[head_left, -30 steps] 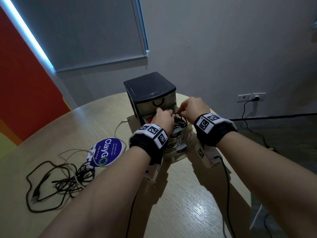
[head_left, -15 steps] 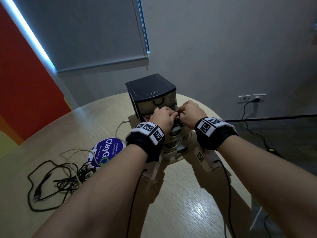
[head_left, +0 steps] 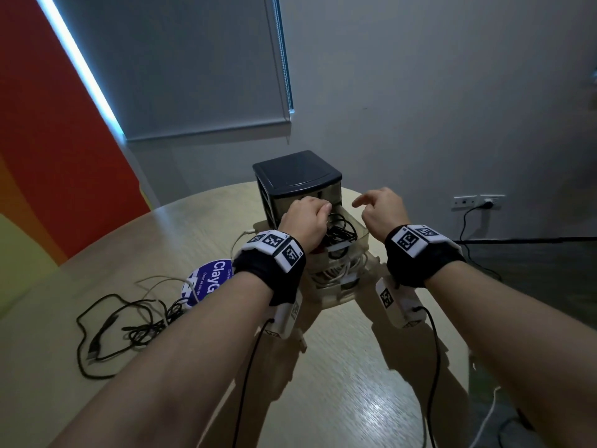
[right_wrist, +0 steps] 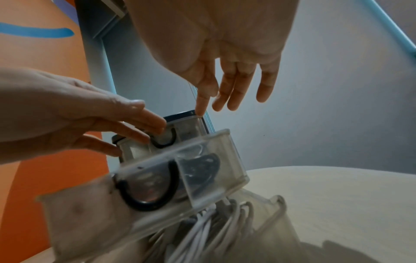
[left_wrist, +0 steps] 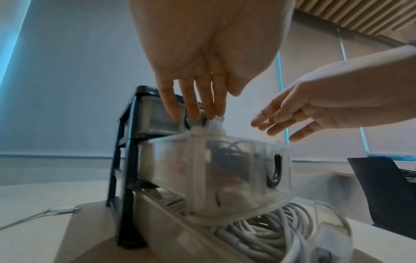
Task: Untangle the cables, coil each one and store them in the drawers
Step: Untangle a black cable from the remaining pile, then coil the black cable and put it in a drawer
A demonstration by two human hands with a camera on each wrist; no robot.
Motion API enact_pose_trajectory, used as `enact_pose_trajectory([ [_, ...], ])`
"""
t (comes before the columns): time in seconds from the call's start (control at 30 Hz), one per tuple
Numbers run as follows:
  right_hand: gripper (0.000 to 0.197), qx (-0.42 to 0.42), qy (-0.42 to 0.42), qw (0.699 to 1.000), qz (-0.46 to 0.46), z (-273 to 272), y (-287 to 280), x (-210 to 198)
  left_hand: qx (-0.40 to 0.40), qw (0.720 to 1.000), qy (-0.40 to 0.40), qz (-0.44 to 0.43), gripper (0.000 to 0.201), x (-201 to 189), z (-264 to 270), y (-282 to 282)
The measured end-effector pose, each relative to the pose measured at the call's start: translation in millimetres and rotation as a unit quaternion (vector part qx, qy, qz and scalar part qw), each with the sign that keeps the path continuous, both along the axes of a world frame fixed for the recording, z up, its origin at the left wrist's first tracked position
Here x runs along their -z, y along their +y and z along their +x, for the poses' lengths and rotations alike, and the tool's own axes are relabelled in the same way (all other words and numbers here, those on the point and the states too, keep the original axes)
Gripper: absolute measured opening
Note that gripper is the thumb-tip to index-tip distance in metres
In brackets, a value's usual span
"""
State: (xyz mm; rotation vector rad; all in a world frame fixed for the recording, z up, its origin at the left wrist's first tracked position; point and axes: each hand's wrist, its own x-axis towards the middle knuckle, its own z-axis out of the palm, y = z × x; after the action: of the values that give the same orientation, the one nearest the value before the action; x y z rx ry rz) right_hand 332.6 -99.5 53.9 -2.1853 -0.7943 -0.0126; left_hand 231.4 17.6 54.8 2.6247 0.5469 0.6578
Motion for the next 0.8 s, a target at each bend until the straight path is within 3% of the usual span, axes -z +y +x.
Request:
enact_pose_trajectory([
  [0.27, 0.034, -0.061, -0.042, 0.997, 0.000, -43.2, -2.3, -13.9, -0.062, 0.995, -0.063, 0.053, 0.022, -4.6, -66.3, 28.3],
  [0.6, 0.027, -0.215, -0.100, 0.969, -0.073, -122.7, 29.3, 12.1, -0.206, 0.975, 0.069, 0.054, 0.027, 27.7, -186.0, 64.4],
  [0.8, 0.027, -0.265, -0.167, 0.943, -0.111, -163.2, 38.1, 34.1, -0.266, 0.953, 0.129, 0.071, 0.028, 52.0, -236.0, 66.5],
])
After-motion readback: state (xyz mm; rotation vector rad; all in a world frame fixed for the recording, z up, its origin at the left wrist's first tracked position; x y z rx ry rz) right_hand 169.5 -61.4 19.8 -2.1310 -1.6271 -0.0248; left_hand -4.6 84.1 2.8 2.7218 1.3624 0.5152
